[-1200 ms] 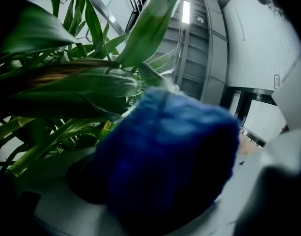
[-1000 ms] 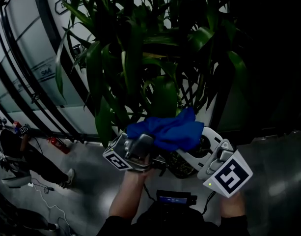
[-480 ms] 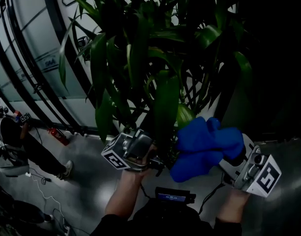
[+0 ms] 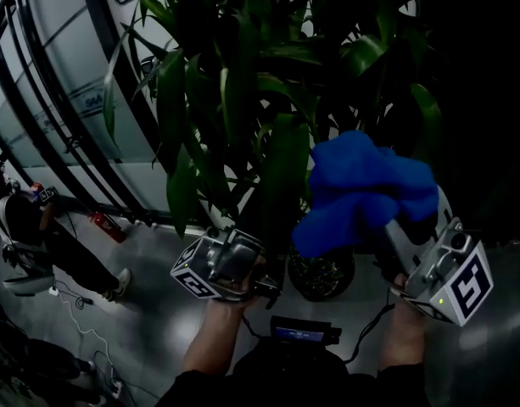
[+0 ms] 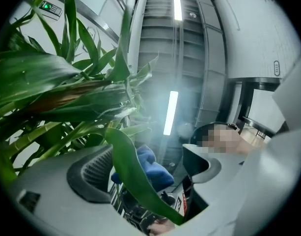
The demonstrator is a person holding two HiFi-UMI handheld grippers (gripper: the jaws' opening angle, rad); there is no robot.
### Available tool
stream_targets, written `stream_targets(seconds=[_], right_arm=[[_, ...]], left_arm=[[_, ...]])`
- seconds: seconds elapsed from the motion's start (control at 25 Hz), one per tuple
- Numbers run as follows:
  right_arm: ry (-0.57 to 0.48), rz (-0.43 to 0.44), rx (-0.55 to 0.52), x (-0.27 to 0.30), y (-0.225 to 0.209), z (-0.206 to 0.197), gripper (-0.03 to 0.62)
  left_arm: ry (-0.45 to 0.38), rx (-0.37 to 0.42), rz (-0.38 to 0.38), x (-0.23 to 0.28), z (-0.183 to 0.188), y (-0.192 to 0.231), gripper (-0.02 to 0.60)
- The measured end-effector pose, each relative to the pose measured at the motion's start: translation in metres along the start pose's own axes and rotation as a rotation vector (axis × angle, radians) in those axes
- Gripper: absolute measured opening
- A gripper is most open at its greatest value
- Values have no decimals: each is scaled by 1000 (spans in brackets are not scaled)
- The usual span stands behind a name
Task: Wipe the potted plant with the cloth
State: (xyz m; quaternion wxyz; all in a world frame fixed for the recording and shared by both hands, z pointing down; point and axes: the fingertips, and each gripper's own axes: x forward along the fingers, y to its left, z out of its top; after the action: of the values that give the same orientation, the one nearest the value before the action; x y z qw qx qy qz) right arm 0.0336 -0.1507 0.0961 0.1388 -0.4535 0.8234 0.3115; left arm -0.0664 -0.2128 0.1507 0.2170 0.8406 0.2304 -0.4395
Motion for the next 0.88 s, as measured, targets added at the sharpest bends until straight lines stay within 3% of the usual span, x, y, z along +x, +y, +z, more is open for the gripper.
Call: stream_targets(seconds=[0.24,0.32,0.88], right_arm=[[209,96,-154,44,28,-54,74],[259,126,-144,48,39,-76,74],[390,331,-170,21,105,-126,74]], left_arm=[[34,71,7,0,-8,-15,440],[42,86,20,-2,-11,-13,440],[-10,49,56,-14,-12,-5,440]])
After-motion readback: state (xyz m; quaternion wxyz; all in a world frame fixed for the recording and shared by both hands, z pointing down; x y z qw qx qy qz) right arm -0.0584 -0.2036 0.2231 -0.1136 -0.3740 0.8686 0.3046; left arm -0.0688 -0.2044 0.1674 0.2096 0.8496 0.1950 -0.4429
